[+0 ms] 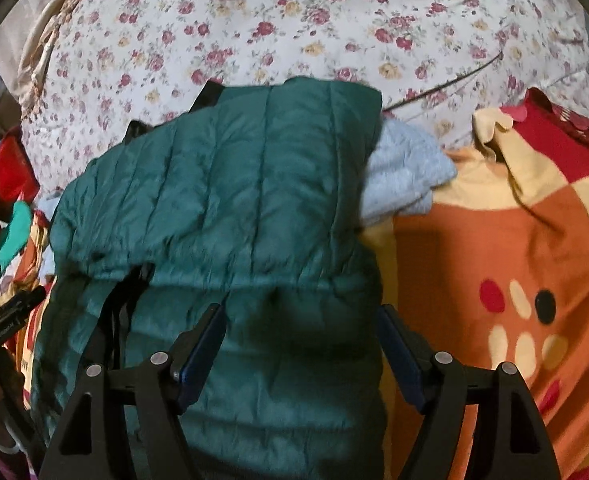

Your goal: Fold large clothes

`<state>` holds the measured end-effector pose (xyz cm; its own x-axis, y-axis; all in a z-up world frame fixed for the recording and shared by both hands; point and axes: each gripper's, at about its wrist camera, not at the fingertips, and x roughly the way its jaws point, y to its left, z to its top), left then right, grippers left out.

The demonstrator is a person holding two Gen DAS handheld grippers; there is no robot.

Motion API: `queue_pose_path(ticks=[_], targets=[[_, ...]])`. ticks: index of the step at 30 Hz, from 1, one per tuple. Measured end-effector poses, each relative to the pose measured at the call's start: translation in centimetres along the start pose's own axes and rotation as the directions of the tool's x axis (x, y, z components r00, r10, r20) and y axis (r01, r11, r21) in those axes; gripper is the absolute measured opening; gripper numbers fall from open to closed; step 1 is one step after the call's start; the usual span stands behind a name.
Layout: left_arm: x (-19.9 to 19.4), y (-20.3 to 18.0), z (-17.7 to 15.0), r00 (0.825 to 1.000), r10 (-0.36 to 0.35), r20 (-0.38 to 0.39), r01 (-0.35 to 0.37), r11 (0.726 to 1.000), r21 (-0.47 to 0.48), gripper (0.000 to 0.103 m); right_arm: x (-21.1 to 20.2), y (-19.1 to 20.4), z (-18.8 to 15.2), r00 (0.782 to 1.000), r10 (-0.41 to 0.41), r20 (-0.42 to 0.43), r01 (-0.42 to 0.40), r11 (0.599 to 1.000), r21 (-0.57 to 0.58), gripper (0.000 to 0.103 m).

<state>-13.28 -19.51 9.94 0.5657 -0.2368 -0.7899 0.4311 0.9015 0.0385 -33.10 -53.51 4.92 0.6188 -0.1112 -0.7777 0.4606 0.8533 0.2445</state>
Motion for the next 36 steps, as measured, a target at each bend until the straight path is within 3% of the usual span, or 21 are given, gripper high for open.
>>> queue_pose_path(ticks=[12, 21, 36], targets=[[-4.1, 1.6, -4.1, 1.000, -0.002, 0.029, 0.003, 1.000, -0.010, 0.090, -2.9, 1.8, -5.2, 1.000, 0.002, -0.007, -0.002, 0.999, -0.040, 0.075], [-5.4, 2.3, -7.0, 1.000, 0.025, 0.018, -0.025, 0.999, 0.022, 0.090, -4.2, 2.1, -8.0, 0.999, 0.000, -0.038, -0.001, 0.999, -0.046, 0.076], [-6.3, 4.0, -10.4, 0.999, -0.007, -0.037, 0.007, 1.000, 0.009, 0.090, -4.9, 1.4, -11.4, 0.994, 0.008, -0.106, -0.010, 1.000, -0.014, 0.076]])
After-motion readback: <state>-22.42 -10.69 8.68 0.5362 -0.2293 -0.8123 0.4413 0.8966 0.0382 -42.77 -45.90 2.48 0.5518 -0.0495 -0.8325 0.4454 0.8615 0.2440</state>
